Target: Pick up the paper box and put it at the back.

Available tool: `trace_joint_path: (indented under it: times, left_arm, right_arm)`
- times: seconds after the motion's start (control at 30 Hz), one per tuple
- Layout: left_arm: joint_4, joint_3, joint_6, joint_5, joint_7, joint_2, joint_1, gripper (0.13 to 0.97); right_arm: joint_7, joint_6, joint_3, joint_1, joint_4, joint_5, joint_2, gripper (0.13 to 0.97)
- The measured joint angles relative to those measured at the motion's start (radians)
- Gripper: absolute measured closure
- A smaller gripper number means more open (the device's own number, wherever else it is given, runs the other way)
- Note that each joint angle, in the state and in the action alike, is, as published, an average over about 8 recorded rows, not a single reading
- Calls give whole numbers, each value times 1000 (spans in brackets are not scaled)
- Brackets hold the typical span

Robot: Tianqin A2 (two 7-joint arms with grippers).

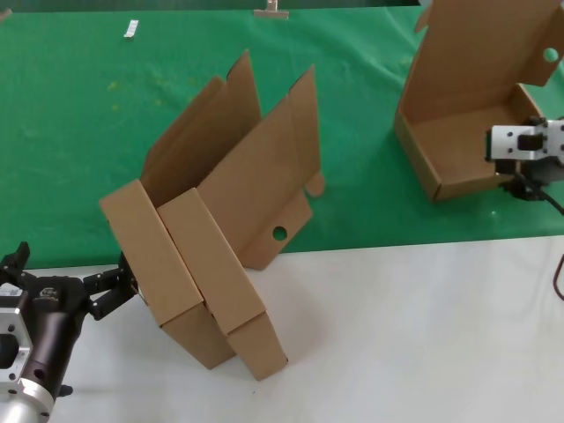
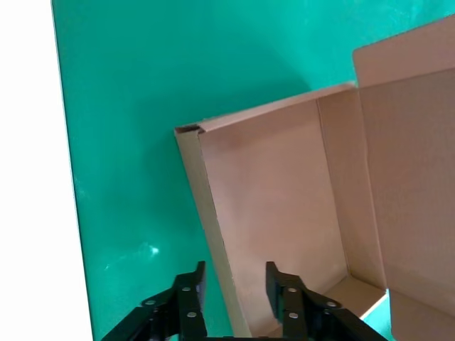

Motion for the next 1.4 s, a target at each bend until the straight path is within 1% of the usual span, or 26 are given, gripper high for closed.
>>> trace_joint_path:
  times: [0.13,0.2,0.23,0.27,0.4,0.5,0.63,0.73,0.83,0.9,0.97,1.1,1.17,1.27,1.4]
  left_arm:
    - [0,0,0,0,0,0,0,132]
    - [0,0,0,0,0,0,0,132]
    - [0,0,0,0,0,0,0,132]
    - [0,0,0,0,0,0,0,132]
    - [0,0,0,0,0,0,0,132]
    - [0,0,0,0,0,0,0,132]
    - [0,0,0,0,0,0,0,132]
    - [0,0,0,0,0,0,0,132]
    - [0,0,0,0,0,0,0,132]
    - [0,0,0,0,0,0,0,132]
    - [0,0,0,0,0,0,0,132]
    - [0,0,0,0,0,0,0,132]
    - [0,0,0,0,0,0,0,132]
    - [0,0,0,0,0,0,0,132]
    - [0,0,0,0,0,0,0,132]
  right_arm:
    - [-8,-17,7,11,0,19,1,734]
    - [-18,-34,18,22,1,38,7,698]
    - [-23,-44,27,28,1,49,12,698]
    - [-30,-56,38,35,3,63,19,672]
    - [-46,-115,105,51,37,141,70,567]
    - [-36,-171,187,18,120,232,137,489]
    - [-8,-246,333,-106,287,390,234,489]
    - [-16,-302,460,-233,390,523,278,420]
    - [-60,-349,588,-364,455,654,289,351]
    - [-114,-366,674,-450,478,740,278,305]
    - [-179,-363,758,-534,491,824,256,290]
    - [-339,-321,926,-701,519,988,175,230]
    - [-407,-301,994,-770,537,1053,131,201]
    - [-469,-282,1058,-836,566,1111,86,179]
    - [-473,-262,1069,-866,596,1121,72,152]
